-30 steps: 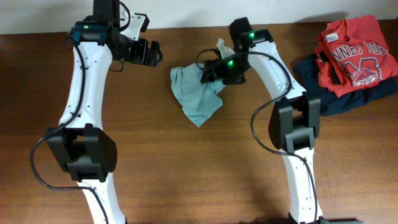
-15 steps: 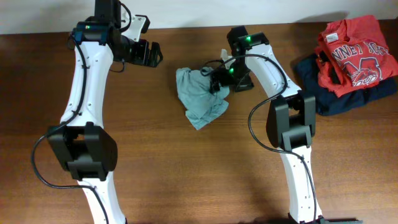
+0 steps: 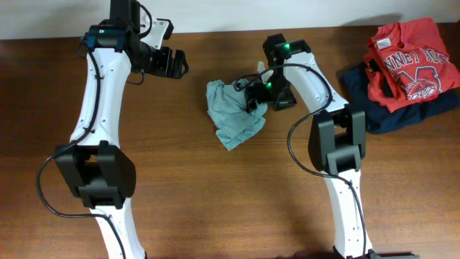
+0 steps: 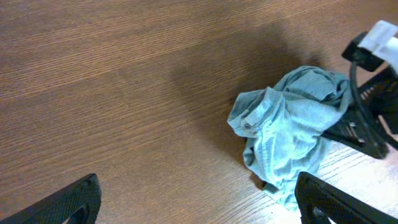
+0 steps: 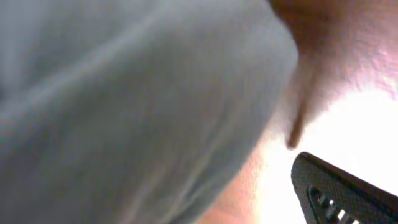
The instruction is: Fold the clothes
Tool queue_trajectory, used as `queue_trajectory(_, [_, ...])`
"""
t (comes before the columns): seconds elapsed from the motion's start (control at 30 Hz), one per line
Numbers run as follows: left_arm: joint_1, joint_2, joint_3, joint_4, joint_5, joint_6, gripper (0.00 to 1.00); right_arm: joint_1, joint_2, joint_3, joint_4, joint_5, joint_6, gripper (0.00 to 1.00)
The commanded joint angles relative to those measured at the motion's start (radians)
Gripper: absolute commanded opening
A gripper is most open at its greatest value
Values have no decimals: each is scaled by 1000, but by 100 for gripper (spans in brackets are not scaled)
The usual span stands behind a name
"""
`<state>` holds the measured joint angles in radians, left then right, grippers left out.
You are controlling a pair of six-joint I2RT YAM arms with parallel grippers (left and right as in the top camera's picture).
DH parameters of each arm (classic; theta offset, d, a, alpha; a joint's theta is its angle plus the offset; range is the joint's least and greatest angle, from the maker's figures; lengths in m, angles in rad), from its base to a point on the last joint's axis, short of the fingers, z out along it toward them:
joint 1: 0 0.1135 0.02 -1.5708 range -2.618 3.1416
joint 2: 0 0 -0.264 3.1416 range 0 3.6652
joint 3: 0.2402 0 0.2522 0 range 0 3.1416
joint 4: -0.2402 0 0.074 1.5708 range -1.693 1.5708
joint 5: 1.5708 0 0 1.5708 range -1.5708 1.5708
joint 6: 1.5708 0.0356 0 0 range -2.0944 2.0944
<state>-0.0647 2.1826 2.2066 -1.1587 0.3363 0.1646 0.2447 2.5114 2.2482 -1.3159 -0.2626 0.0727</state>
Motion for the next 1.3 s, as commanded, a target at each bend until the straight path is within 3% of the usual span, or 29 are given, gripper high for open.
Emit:
queue_trajectory(0.0, [2, 7, 0, -1, 11, 9, 99, 2, -104, 39, -16, 5, -18, 99])
queue_trajectory(0.3, [2, 7, 0, -2, 11, 10, 99, 0, -164, 42, 83, -40, -145, 99])
queue_trajectory(0.53, [2, 7, 0, -3, 11, 9, 99, 0, -71, 41, 274, -41, -143, 99])
queue_trajectory(0.9, [2, 7, 0, -13, 11, 9, 99, -16, 55, 41, 309, -60, -144, 100])
queue_trajectory(1.0, [2, 7, 0, -13, 6, 10, 99, -16, 84, 41, 311, -108, -144, 93])
queue_trajectory(1.1, [2, 7, 0, -13, -27, 9, 99, -14, 97, 41, 311, -180, -144, 76])
queue_trajectory(1.27, [8, 7, 0, -13, -31, 9, 99, -3, 98, 41, 313, -206, -143, 20])
